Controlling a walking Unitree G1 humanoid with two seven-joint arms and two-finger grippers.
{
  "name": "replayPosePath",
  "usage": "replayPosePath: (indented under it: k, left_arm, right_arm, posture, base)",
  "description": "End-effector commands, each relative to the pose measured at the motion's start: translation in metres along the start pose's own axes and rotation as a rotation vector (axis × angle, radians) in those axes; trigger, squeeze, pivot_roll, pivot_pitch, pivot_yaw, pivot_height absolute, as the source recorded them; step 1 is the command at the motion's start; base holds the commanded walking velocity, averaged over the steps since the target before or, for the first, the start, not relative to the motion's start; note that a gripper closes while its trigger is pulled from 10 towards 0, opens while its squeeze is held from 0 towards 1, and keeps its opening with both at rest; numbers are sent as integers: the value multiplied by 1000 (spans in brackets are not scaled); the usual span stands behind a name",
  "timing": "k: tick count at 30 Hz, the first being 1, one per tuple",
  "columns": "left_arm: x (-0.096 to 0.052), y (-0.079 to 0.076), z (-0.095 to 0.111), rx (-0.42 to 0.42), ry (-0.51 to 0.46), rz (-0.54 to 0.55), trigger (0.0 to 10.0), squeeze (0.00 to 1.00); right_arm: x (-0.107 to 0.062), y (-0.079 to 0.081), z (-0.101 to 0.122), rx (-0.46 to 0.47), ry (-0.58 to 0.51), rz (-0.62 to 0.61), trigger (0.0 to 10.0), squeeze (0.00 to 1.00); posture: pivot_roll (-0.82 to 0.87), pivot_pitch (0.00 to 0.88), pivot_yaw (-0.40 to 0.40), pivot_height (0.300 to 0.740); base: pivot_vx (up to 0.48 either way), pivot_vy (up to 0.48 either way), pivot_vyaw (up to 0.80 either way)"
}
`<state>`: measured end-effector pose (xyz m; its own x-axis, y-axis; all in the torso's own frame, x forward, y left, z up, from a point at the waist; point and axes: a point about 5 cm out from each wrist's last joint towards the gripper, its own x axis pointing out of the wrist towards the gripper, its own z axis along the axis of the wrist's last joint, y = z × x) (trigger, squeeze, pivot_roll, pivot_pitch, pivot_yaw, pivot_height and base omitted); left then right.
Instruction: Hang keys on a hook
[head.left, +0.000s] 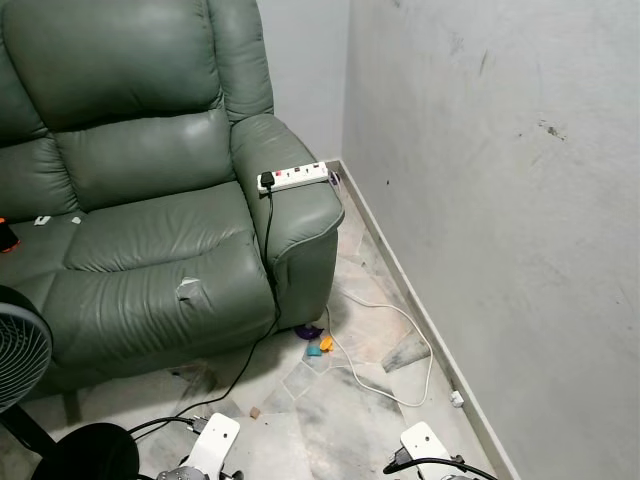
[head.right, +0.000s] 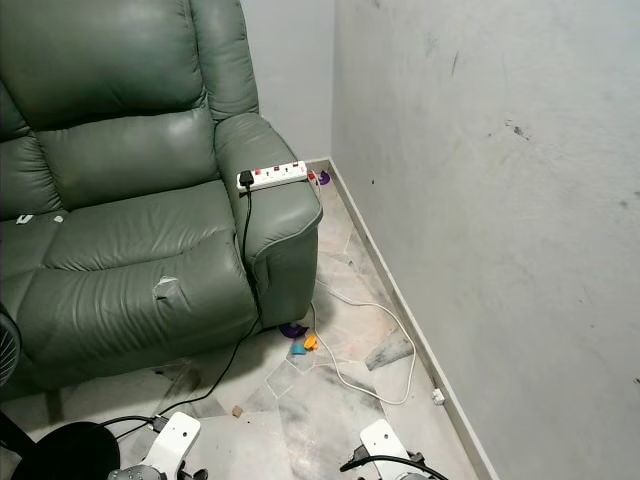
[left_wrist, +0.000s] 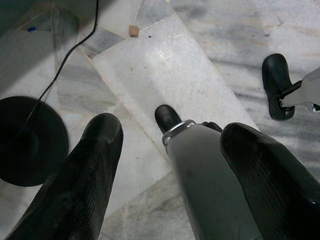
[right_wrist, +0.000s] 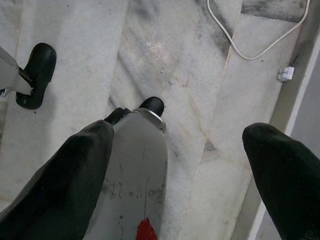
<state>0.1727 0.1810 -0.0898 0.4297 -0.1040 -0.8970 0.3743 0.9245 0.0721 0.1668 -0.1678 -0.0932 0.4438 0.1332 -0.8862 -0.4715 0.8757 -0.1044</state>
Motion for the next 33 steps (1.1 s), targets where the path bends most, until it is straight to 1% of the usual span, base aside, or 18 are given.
replayPosePath:
  k: [1, 6, 9, 28, 33]
  left_arm:
    - [-1, 2, -2, 1, 1, 4, 10000, 0]
    - [-1, 2, -2, 4, 0, 4, 10000, 0]
    - [-1, 2, -2, -10, 2, 6, 10000, 0]
    - [-1, 3, -2, -6, 4, 9, 10000, 0]
    - [-1, 3, -2, 5, 2, 8, 10000, 0]
  right_arm:
    - [0, 0, -2, -4, 14, 1, 10000, 0]
    - [0, 1, -2, -6, 14, 2, 10000, 0]
    - [0, 1, -2, -7, 14, 2, 10000, 0]
    - [0, 1, -2, -9, 13, -1, 10000, 0]
    - [0, 1, -2, -9, 14, -1, 10000, 0]
  posture:
    - [63, 64, 8, 740]
    - [63, 64, 7, 740]
    - [64, 63, 8, 740]
    - [62, 63, 9, 740]
    - [62, 63, 8, 740]
  base:
    - [0, 0, 0]
    - [0, 0, 0]
    - [0, 0, 0]
    - [0, 462, 0]
    - [0, 0, 0]
